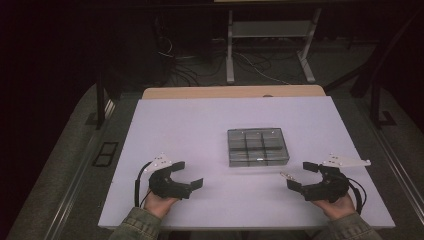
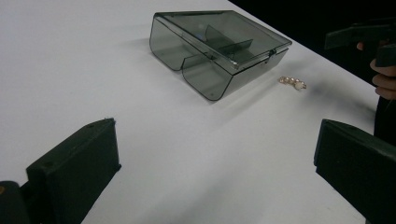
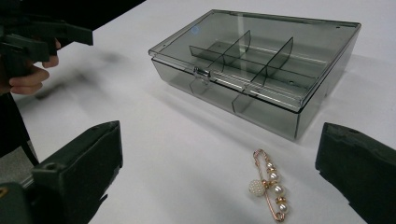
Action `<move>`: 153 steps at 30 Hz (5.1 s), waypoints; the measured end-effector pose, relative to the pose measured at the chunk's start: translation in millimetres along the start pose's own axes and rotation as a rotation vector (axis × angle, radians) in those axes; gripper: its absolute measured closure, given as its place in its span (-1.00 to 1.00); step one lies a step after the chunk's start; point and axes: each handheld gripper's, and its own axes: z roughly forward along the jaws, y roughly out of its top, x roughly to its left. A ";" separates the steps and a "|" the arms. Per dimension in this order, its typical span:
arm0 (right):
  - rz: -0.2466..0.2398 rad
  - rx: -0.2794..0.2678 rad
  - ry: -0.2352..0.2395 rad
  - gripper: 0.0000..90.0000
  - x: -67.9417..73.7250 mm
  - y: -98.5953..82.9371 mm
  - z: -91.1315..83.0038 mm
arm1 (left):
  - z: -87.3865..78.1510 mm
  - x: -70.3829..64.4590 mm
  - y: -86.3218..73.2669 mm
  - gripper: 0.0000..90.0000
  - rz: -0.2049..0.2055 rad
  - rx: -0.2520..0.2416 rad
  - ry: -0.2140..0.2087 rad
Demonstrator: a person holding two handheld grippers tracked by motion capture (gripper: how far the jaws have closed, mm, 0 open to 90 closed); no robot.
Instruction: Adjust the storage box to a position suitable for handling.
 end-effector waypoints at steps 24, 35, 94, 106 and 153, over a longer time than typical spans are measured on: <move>0.026 0.081 0.011 -0.99 -2.3 0.8 6.2 | 0.8 0.3 0.6 -1.00 -0.002 0.006 0.000; 0.007 0.140 0.014 -0.99 -4.5 7.4 2.9 | 1.1 -0.7 0.8 -1.00 -0.003 0.002 0.003; -0.030 0.195 0.020 -0.99 -58.8 93.0 20.4 | 0.8 -4.0 1.1 -1.00 0.004 -0.004 0.000; -0.008 0.201 0.010 -0.99 -75.7 96.7 29.9 | -0.3 -4.5 2.1 -1.00 0.012 -0.012 -0.004; 0.034 0.234 -0.061 0.99 -107.0 73.1 74.8 | -2.1 -2.6 2.3 -1.00 0.001 -0.031 -0.010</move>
